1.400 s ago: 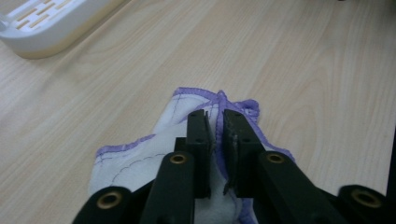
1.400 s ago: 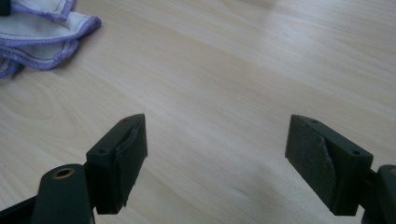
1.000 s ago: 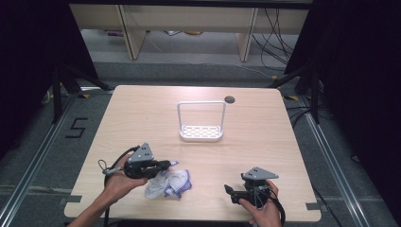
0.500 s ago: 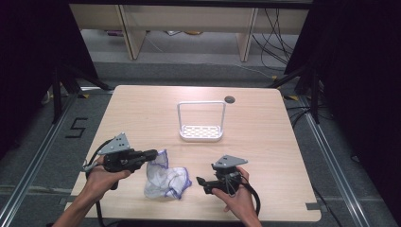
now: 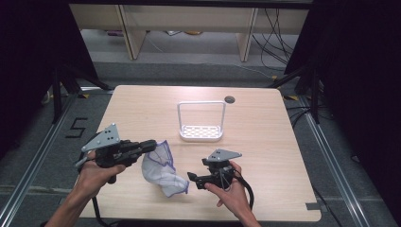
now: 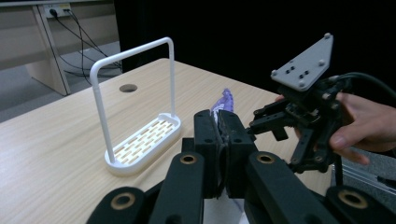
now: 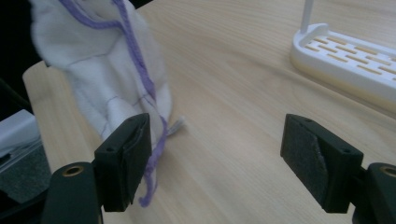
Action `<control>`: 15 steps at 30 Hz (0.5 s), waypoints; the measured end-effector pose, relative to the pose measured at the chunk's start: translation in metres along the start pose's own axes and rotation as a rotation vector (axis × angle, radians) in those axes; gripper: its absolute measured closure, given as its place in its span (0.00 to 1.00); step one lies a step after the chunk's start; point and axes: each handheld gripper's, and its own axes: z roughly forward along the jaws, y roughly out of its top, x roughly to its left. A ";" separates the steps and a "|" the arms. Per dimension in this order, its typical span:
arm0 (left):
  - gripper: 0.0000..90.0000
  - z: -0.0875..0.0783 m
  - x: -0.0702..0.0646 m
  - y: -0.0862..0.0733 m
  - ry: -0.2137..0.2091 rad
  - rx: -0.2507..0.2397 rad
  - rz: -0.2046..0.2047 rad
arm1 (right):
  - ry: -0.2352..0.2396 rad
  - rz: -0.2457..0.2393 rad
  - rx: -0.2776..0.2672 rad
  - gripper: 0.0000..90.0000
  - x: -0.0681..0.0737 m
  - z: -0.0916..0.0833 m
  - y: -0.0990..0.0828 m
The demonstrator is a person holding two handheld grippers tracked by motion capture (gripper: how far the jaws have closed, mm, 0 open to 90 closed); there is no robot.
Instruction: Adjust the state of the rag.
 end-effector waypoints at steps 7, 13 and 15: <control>0.96 -0.006 0.017 -0.008 0.028 -0.013 -0.060 | -0.002 -0.007 0.026 0.31 0.007 0.005 0.002; 0.96 -0.005 0.017 -0.007 0.029 -0.011 -0.061 | 0.060 -0.062 0.039 0.40 0.024 0.014 0.003; 0.96 -0.005 0.017 -0.007 0.025 -0.012 -0.061 | 0.058 -0.107 0.050 0.45 0.030 0.022 0.002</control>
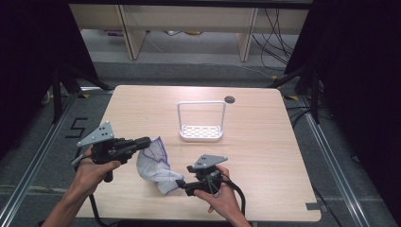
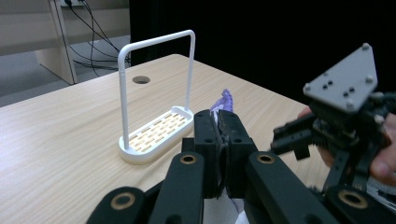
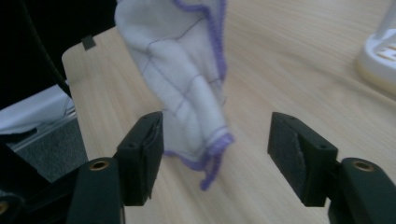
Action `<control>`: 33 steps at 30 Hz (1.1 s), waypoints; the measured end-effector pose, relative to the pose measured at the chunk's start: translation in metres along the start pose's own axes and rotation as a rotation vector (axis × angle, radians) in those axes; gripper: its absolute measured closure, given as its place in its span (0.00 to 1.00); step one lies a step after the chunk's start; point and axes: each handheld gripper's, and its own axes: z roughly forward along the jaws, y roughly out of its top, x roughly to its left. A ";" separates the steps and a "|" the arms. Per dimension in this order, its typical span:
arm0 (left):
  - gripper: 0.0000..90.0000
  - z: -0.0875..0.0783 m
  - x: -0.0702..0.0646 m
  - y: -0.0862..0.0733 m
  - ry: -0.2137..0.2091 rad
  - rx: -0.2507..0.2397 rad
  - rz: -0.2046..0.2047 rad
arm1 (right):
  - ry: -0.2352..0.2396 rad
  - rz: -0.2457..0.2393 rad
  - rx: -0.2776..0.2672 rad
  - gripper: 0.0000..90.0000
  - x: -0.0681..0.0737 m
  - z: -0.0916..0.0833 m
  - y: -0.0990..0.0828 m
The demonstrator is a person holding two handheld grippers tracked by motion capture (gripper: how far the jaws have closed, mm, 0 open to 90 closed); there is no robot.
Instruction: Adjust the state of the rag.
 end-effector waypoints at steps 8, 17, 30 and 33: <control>0.96 -0.007 0.007 0.004 0.026 -0.039 -0.025 | -0.020 -0.079 0.026 0.93 0.001 0.012 0.008; 0.96 0.003 0.012 0.003 0.011 -0.082 -0.081 | -0.122 -0.176 -0.082 0.95 -0.020 -0.057 0.032; 0.96 0.005 0.017 -0.093 0.002 0.141 -0.178 | -0.006 -0.181 0.141 0.93 0.010 -0.036 -0.054; 0.96 0.001 0.013 -0.101 -0.005 0.160 -0.189 | 0.034 -0.185 0.170 0.91 0.020 -0.026 -0.062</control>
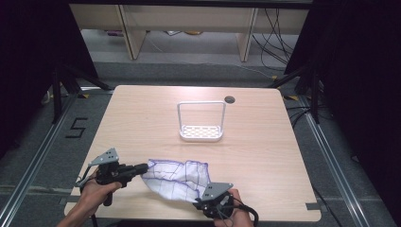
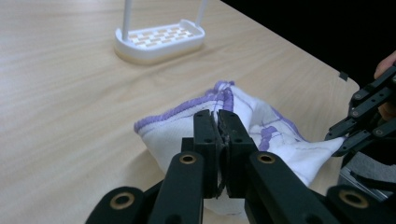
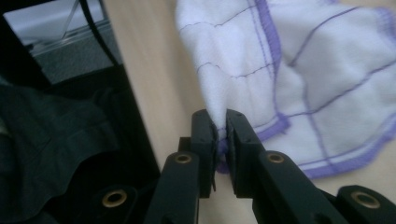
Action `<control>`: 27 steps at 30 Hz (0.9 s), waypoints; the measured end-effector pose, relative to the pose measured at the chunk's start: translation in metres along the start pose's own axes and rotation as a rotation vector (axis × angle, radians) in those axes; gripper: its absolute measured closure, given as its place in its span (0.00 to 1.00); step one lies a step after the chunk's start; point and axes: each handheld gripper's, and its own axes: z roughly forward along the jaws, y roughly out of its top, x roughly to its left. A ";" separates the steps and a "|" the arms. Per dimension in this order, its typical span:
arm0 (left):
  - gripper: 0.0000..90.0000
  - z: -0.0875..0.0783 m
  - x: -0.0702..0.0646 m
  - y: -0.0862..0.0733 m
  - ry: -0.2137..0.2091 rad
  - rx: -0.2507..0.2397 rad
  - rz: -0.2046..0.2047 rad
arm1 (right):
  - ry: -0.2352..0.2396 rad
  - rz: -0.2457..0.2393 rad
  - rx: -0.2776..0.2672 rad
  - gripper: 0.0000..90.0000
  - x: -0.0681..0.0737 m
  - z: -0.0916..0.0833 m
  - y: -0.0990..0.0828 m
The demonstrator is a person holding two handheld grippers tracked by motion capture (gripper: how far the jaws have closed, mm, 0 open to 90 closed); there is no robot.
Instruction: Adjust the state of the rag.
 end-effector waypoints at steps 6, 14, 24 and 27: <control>0.95 -0.008 -0.001 -0.024 0.015 0.049 -0.034 | 0.023 0.021 0.038 0.75 0.004 0.003 0.000; 0.84 -0.020 0.000 -0.036 0.036 0.074 -0.056 | -0.131 0.130 -0.073 0.52 -0.030 -0.027 0.012; 0.49 -0.017 0.013 -0.009 0.179 0.028 -0.052 | -0.272 0.234 -0.033 0.46 -0.097 -0.014 0.023; 0.45 -0.009 0.017 0.001 0.188 0.041 -0.056 | -0.253 0.216 0.004 0.46 -0.103 0.003 0.029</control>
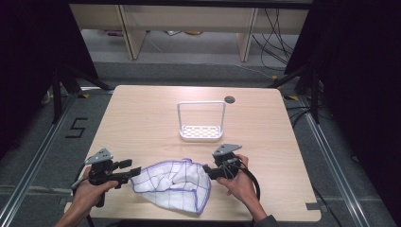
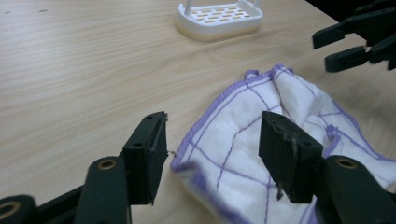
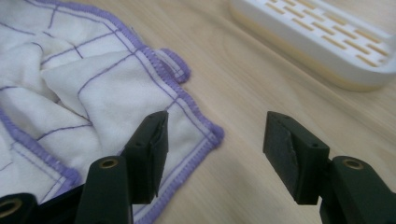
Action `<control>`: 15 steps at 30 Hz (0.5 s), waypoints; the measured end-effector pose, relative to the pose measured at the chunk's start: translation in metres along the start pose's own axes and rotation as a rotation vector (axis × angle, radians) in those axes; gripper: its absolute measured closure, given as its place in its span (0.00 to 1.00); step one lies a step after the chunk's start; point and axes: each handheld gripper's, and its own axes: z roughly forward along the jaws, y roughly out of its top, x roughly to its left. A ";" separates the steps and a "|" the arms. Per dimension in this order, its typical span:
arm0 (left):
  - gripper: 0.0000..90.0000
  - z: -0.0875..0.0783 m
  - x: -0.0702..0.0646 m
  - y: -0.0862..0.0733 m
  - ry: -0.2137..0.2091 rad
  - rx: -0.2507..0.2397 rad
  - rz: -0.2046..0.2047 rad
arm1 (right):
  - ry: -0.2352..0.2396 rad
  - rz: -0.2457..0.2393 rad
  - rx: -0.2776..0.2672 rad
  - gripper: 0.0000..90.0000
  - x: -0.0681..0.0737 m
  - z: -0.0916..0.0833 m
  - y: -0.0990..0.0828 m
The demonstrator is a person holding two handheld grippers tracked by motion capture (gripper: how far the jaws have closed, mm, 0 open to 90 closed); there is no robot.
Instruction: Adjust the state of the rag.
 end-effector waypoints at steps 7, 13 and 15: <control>0.43 0.022 -0.005 0.040 -0.041 0.028 0.072 | 0.001 -0.006 0.066 0.46 0.006 0.021 0.006; 0.43 0.077 -0.016 0.050 -0.109 0.135 0.110 | -0.014 -0.040 0.086 0.47 0.009 0.027 0.003; 0.43 0.091 -0.020 0.050 -0.138 0.185 0.129 | -0.016 -0.036 0.093 0.48 0.010 0.028 0.002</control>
